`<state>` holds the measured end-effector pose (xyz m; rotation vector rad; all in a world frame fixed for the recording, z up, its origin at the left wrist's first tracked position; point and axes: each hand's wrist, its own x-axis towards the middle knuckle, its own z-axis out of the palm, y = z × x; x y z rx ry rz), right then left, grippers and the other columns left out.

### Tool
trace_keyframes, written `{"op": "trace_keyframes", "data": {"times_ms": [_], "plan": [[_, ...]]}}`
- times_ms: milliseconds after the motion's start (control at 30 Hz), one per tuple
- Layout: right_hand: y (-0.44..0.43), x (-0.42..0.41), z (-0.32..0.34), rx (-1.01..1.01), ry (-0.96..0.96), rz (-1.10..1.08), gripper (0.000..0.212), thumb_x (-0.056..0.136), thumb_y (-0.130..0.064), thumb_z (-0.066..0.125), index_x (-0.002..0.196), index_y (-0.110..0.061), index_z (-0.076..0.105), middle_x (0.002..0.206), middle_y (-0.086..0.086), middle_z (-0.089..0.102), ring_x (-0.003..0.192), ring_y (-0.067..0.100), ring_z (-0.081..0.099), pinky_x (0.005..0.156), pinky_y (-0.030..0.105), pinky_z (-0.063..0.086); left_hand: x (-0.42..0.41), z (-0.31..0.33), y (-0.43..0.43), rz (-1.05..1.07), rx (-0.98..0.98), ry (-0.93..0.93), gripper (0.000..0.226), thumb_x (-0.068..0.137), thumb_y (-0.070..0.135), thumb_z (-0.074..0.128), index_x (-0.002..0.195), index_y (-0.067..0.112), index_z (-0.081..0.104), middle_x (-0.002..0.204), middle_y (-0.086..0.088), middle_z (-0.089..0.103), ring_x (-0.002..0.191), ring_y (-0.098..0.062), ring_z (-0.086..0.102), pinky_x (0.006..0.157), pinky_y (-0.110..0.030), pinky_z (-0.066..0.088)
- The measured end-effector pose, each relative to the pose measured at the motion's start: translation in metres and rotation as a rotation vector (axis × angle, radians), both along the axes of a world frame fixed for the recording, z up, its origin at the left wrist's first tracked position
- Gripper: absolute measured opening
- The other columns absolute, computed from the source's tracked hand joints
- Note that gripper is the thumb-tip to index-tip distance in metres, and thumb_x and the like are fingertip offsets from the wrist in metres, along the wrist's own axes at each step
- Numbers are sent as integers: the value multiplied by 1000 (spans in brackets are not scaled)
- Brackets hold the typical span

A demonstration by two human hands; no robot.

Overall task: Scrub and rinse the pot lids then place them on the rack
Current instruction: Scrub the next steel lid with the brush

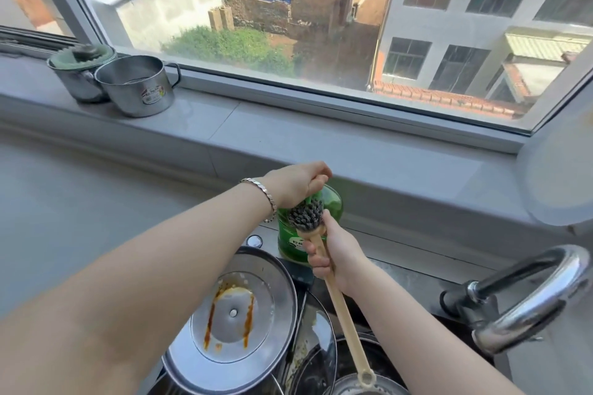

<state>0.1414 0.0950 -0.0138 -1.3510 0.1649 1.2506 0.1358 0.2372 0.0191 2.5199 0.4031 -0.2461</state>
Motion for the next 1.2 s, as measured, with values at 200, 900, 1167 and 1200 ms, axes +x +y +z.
{"op": "trace_keyframes", "data": {"times_ms": [200, 900, 1167, 1200], "plan": [[-8, -21, 2, -134, -200, 210, 44, 97, -50, 31, 79, -14, 46, 56, 3, 42, 30, 8, 23, 34, 11, 16, -9, 17, -7, 2, 176, -44, 51, 101, 40, 26, 149, 32, 11, 154, 6, 27, 138, -19, 33, 113, -49, 19], [-37, -102, -28, -422, -523, 699, 44, 98, -46, 32, 96, -10, 56, 61, 0, 52, 40, 11, 34, 35, 17, 27, -247, -137, -73, 1694, -1143, 90, 33, 96, 7, 43, 129, 7, 44, 133, -15, 51, 120, -35, 50, 95, -47, 43], [-50, -109, -19, -410, -538, 663, 43, 98, -46, 33, 93, -10, 56, 61, 1, 53, 40, 12, 34, 35, 17, 27, -264, -105, -77, 1538, -1230, -26, 39, 86, -19, 29, 117, -1, 44, 110, -22, 55, 104, -41, 56, 81, -48, 49], [-52, -109, -15, -405, -571, 681, 44, 98, -45, 32, 96, -9, 56, 62, 1, 53, 41, 12, 36, 36, 18, 28, -267, -99, -78, 1501, -1245, -25, 39, 85, -18, 30, 116, -1, 45, 106, -22, 57, 96, -40, 57, 78, -48, 51]]}}
